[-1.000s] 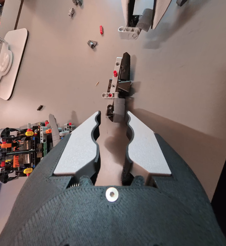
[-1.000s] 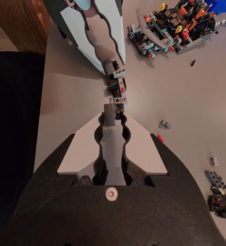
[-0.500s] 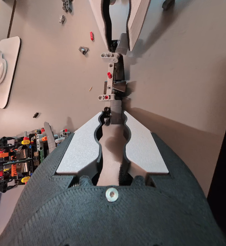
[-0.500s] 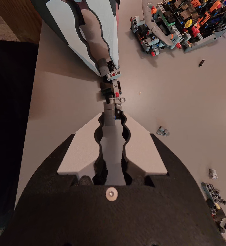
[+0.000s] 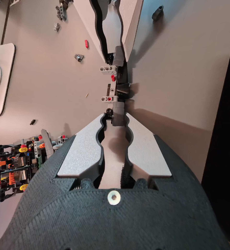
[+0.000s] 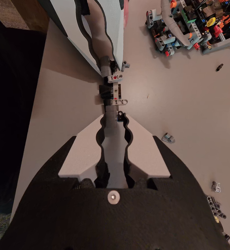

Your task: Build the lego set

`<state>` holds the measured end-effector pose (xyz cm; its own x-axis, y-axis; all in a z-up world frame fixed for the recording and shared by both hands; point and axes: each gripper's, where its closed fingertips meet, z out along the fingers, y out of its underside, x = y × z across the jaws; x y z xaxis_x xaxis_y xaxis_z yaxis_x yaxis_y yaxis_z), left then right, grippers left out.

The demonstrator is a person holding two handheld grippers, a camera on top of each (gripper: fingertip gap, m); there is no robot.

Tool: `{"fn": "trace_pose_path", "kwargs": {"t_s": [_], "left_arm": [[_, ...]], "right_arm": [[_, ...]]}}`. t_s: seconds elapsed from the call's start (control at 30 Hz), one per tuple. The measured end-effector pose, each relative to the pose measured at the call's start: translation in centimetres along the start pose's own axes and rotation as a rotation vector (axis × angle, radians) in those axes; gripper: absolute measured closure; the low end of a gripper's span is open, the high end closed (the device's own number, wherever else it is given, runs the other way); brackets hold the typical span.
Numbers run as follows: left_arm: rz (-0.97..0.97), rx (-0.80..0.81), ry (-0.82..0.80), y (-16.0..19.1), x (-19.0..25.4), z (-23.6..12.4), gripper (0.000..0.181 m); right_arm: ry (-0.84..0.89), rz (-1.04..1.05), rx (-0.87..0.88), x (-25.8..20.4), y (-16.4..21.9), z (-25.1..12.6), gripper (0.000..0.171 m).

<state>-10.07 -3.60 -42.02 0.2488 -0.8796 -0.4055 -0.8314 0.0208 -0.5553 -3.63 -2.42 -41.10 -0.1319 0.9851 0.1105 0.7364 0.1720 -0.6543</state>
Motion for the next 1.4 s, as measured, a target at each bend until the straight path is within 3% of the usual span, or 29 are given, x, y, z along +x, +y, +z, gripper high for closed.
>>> {"fn": "trace_pose_path", "kwargs": {"t_s": [0.57, 1.03, 1.4], "left_arm": [[0.005, 0.039, -0.075, -1.0, -0.8, -1.2, 0.152], [0.114, 0.082, -0.01, -3.5, -0.1, 0.5, 0.151], [0.07, 0.098, -0.032, -3.9, -0.6, 0.1, 0.149]], "right_arm": [[-0.002, -0.005, -0.015, -0.5, -0.6, 0.0, 0.149], [-0.001, 0.033, -0.027, -1.6, -0.6, -0.3, 0.149], [0.06, 0.048, -0.011, -1.5, -0.9, -2.2, 0.149]]}}
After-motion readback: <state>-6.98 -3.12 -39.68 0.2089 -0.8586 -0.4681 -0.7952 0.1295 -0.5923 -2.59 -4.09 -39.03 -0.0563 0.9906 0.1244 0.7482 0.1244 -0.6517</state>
